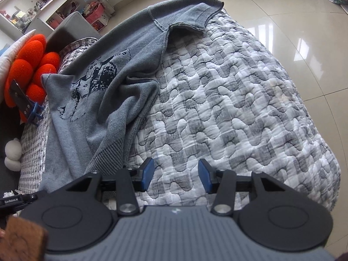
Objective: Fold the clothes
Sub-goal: 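Grasp the sweater hem with both grippers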
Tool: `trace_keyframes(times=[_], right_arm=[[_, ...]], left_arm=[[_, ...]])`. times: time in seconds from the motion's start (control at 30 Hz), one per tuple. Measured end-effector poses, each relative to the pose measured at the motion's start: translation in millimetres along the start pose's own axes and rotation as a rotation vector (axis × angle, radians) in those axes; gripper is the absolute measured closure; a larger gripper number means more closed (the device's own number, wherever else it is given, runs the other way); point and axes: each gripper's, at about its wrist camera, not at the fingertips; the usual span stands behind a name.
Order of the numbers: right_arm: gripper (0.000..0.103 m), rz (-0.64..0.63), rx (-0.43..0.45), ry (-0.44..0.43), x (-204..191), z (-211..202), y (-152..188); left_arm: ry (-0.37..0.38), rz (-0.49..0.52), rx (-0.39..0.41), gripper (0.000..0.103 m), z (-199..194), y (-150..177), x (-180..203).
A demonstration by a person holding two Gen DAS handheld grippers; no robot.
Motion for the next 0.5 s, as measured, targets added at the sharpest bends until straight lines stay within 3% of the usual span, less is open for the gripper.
trace_keyframes(times=[0.4, 0.47, 0.5], right_arm=[[0.055, 0.032, -0.012, -0.073, -24, 36, -10], [0.061, 0.032, -0.016, -0.083, -28, 42, -11], [0.072, 0.032, -0.017, -0.087, -31, 44, -12]], left_arm=[[-0.055, -0.027, -0.001, 0.096, 5, -4, -14], [-0.061, -0.027, -0.004, 0.096, 8, -5, -15], [-0.064, -0.027, -0.006, 0.096, 9, -5, -16]])
Point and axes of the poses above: each gripper's, at about its wrist camera, not at the fingertips, and z roughly the way its jaws point, x to its right, y to its underside, and after that the axes turned 7 degrees about -x, right-handed
